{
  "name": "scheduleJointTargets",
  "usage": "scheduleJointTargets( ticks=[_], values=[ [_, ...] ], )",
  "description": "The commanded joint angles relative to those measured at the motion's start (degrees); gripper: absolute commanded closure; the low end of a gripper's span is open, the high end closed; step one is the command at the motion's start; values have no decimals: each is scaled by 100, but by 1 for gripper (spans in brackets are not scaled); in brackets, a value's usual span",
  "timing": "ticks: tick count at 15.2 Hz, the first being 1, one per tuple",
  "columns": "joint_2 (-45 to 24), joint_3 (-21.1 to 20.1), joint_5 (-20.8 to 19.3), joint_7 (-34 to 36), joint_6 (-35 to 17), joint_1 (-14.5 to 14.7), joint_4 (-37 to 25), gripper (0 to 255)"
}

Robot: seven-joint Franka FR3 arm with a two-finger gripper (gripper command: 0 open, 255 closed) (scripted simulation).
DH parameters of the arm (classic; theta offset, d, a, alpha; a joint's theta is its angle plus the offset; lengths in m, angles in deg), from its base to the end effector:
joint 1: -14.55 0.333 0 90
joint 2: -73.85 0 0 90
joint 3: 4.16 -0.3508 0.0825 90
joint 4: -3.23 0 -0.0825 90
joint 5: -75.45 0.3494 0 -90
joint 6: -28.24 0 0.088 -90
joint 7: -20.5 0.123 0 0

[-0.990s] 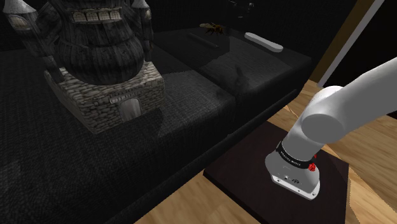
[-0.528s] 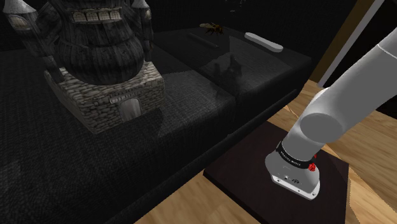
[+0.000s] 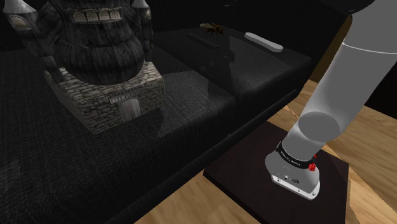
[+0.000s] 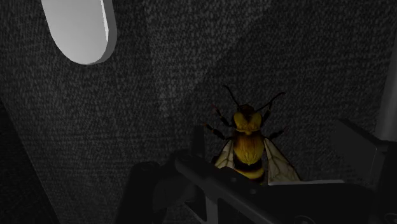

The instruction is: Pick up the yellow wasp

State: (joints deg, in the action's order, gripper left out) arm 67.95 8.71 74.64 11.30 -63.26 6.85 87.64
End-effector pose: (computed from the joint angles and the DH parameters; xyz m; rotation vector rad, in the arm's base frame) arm 0.5242 -0.1905 0.6343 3.0848 -0.3046 0.0203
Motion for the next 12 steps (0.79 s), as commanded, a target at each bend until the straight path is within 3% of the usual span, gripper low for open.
scheduleJointTargets(
  ticks=[1,10,11,12],
  values=[
    [-340,31,32,-25,115,-48,-447,0],
    [-193,19,-4,17,-525,-22,337,0],
    [-202,20,-2,12,-521,-25,324,255],
    [-201,20,-3,14,-522,-24,327,255]
  ],
)
